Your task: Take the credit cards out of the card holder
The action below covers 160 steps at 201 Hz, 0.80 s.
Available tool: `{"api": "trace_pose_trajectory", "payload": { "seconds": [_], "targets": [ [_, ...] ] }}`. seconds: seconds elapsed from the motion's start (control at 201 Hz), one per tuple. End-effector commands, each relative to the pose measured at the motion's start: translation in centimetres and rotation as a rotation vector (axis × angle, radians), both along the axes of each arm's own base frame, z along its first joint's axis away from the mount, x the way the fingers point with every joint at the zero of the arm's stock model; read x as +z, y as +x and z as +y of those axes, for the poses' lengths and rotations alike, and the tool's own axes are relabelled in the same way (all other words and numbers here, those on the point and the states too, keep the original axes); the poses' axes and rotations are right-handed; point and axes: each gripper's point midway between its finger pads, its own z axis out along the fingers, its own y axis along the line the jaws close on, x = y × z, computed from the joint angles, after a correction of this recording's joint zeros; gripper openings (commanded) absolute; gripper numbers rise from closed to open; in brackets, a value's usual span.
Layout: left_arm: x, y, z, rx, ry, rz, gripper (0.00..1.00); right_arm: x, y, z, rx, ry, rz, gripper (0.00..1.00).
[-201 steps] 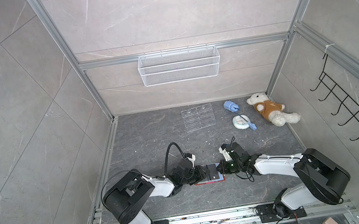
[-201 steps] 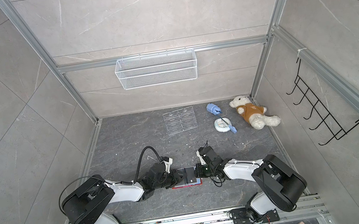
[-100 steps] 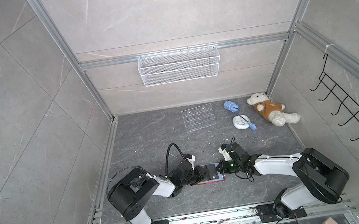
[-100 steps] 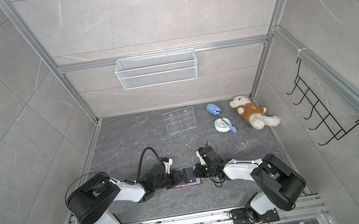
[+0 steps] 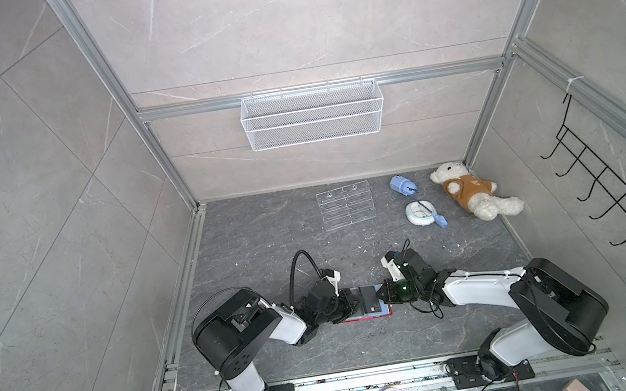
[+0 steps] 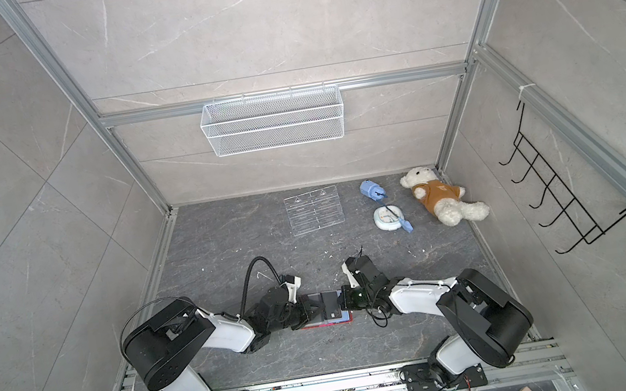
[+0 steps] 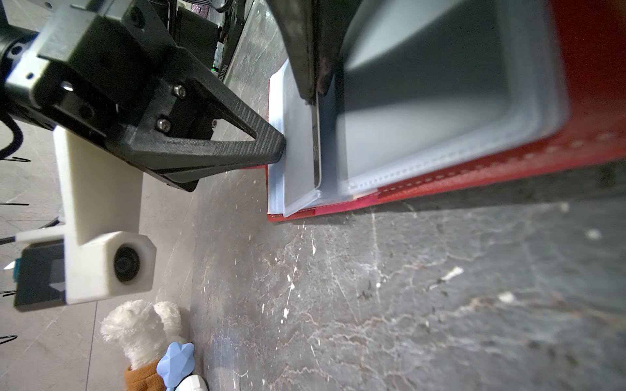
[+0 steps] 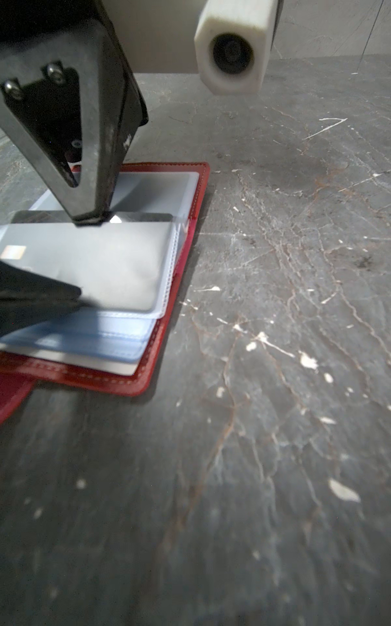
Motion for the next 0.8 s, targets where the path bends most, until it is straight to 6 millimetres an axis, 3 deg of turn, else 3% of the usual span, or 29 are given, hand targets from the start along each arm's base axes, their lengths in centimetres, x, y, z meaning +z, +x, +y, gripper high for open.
{"api": "trace_pose_trajectory", "payload": {
  "seconds": [0.0, 0.249, 0.493, 0.627, 0.791],
  "targets": [
    [-0.2, -0.1, 0.5, 0.007, 0.01, -0.015, 0.0, -2.2, -1.4, -1.3, -0.012, -0.062, 0.076, 0.04],
    [-0.6, -0.7, 1.7, 0.018, 0.039, -0.01, 0.0, -2.5, -1.4, -1.5, -0.015, -0.074, 0.083, 0.04],
    [-0.2, -0.6, 1.7, 0.023, 0.02, -0.018, 0.0, -2.4, -1.4, -1.5, -0.011, -0.076, 0.081, 0.04],
    [-0.1, -0.4, 1.4, 0.033, -0.003, -0.016, 0.34, -2.4, -1.5, -1.5, -0.011, -0.076, 0.084, 0.04],
    [-0.6, -0.5, 1.2, 0.036, -0.03, 0.004, 0.37, -2.4, -1.6, -1.4, -0.005, -0.076, 0.085, 0.04]
  ]
}}
